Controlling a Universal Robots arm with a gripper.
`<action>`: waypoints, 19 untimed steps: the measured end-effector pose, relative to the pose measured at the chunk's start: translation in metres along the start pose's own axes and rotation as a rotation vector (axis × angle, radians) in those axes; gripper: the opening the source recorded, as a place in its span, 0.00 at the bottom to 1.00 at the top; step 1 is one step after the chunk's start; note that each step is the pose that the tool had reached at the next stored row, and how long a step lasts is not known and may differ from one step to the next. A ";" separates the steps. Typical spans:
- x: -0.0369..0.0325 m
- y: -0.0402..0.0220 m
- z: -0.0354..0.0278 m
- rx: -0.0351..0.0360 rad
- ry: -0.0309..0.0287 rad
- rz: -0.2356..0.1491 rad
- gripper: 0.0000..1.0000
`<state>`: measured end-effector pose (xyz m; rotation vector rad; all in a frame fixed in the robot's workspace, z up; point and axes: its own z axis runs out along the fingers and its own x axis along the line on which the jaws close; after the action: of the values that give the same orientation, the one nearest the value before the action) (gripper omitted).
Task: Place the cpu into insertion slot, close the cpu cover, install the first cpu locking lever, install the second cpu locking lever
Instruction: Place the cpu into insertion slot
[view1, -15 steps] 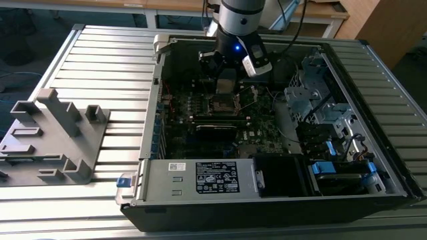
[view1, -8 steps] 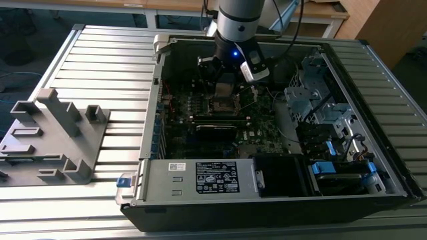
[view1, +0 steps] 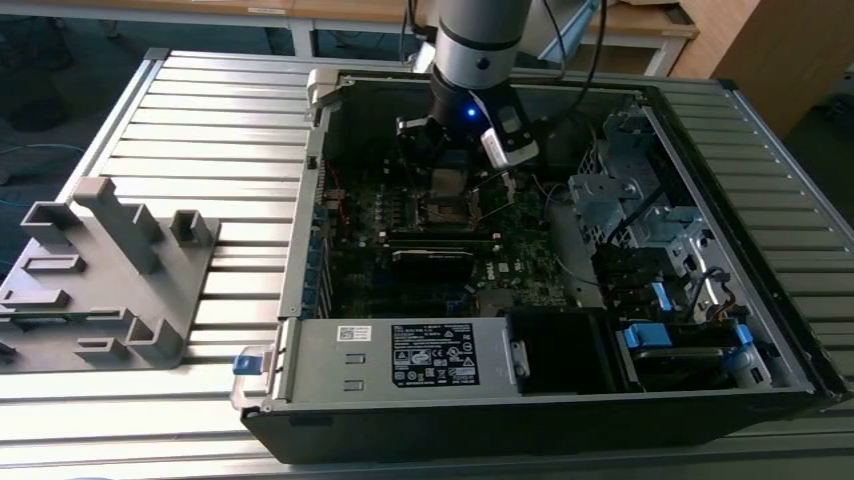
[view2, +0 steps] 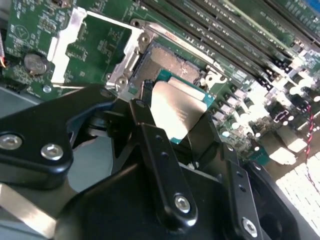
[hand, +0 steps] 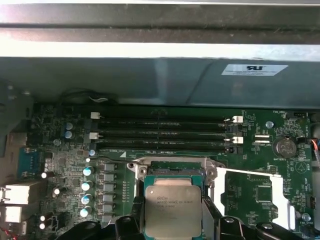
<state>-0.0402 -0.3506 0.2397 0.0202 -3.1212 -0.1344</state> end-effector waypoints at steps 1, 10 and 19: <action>-0.0014 -0.0001 0.0002 -0.0001 0.0000 0.000 0.54; -0.0033 -0.0002 0.0008 -0.0004 -0.0010 0.010 0.54; -0.0033 -0.0004 0.0035 -0.0030 -0.0152 0.176 0.54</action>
<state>-0.0370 -0.3506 0.2362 -0.2553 -3.1184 -0.1366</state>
